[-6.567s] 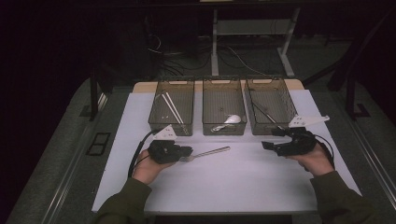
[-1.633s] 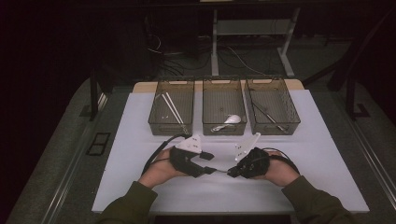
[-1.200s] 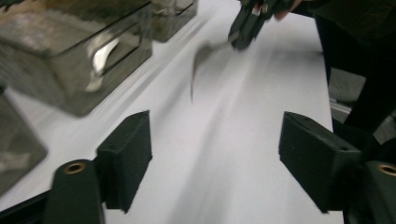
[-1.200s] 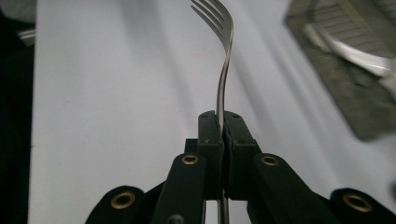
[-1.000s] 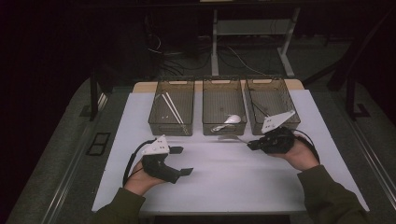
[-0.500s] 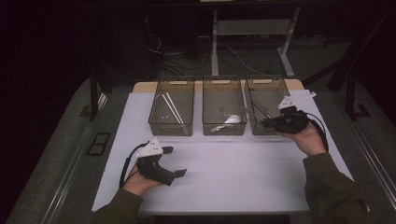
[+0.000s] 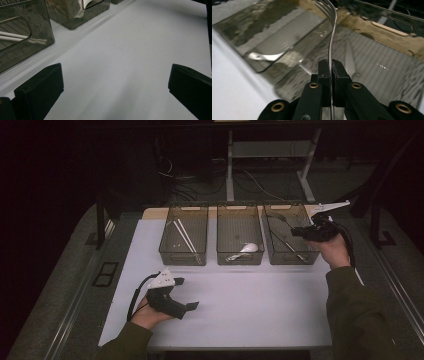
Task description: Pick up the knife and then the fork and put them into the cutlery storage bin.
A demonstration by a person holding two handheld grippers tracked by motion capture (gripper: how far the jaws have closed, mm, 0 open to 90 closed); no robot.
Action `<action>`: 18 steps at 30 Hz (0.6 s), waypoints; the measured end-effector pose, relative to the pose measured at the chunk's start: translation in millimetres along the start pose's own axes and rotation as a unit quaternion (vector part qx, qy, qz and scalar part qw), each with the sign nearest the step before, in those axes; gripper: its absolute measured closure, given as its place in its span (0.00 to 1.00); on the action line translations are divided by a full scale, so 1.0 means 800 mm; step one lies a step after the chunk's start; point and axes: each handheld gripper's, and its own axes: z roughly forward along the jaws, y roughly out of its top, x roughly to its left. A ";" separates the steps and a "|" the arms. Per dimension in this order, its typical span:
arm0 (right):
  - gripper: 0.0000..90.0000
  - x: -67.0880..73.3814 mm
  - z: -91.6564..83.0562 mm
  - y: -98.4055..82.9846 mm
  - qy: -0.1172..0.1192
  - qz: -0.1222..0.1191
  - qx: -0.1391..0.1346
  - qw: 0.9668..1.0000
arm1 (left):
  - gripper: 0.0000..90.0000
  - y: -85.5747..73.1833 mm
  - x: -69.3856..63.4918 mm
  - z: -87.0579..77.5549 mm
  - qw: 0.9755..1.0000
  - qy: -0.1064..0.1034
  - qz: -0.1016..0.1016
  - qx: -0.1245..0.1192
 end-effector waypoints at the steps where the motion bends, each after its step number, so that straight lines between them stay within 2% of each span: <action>1: 0.96 -0.004 0.003 0.000 0.000 0.007 -0.001 1.000 | 0.00 0.000 0.000 0.000 1.000 0.000 0.001 0.000; 2: 0.96 -0.008 0.007 -0.001 0.000 0.014 0.001 1.000 | 0.00 0.000 0.000 0.000 1.000 0.001 0.001 0.000; 4: 0.96 -0.014 0.015 -0.003 -0.014 0.022 0.010 1.000 | 0.00 0.000 -0.001 0.000 1.000 0.000 0.005 0.002; 9: 0.96 -0.028 0.033 -0.012 -0.019 0.043 0.032 0.998 | 0.00 -0.001 -0.001 0.000 1.000 -0.002 0.006 0.006; 11: 0.96 -0.029 0.039 -0.014 -0.028 0.047 0.044 0.998 | 0.00 -0.001 -0.001 0.000 1.000 -0.002 0.007 0.007; 18: 0.95 -0.030 0.051 -0.017 -0.033 0.062 0.068 0.995 | 0.00 -0.002 -0.001 0.001 1.000 -0.003 0.007 0.009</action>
